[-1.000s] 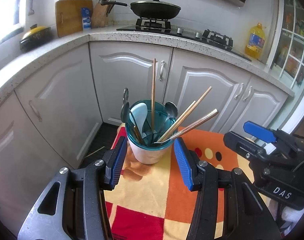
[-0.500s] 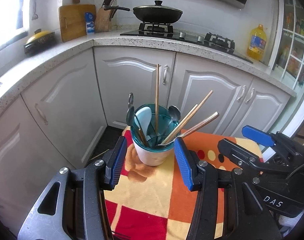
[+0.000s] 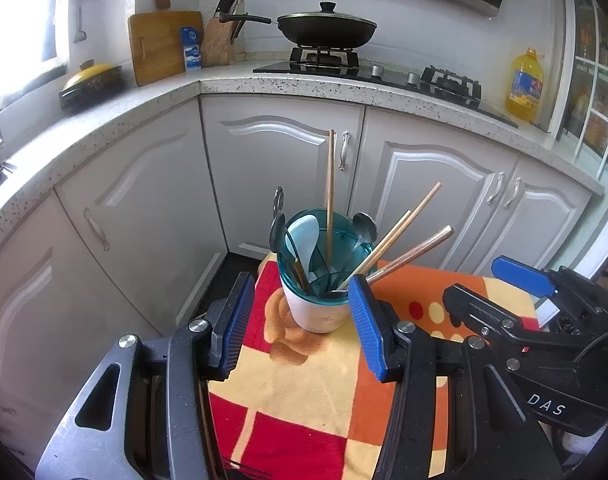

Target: Organize utensils

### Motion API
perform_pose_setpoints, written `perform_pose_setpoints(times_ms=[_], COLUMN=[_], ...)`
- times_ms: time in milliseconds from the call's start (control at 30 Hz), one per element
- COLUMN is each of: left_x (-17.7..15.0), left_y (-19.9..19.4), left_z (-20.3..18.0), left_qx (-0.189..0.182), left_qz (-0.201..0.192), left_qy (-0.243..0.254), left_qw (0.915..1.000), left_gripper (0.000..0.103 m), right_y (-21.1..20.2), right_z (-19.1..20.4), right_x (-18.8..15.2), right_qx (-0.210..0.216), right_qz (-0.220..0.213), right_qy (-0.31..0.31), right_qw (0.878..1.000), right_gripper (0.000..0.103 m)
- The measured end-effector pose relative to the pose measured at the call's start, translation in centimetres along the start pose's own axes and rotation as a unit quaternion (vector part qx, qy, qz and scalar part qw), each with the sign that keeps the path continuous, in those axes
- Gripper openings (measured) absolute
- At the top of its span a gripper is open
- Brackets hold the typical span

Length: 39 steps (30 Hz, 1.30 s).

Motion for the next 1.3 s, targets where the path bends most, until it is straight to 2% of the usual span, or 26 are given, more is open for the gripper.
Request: perform_pose_setpoints(times_ms=[567, 933, 1300], left_x=[0.0, 0.0, 0.0], left_y=[0.1, 0.7, 0.9], left_z=[-0.1, -0.1, -0.1], left_qx=[0.012, 0.008, 0.003], left_qz=[-0.002, 0.005, -0.003], left_qy=[0.011, 0.005, 0.001], left_qw=[0.9999, 0.9999, 1.0], left_gripper=[0.048, 0.048, 0.048], right_y=[0.7, 1.0, 1.7], right_z=[-0.1, -0.1, -0.3], right_x=[-0.3, -0.6, -1.0], right_qx=[-0.002, -0.002, 0.001], right_qz=[0.011, 0.016, 0.026], right_qy=[-0.003, -0.003, 0.0], right_qw=[1.0, 1.0, 1.0], right_gripper=[0.067, 0.067, 0.068])
Point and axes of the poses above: each gripper's, at about its wrist camera, not at the fingertips, and y roughly the way its jaws point, z to its left, x to its top, the point moved 9 cm from there along y, roughly the way its jaws point, and after that the axes turned 14 degrees about x, right-handed, at the moved point
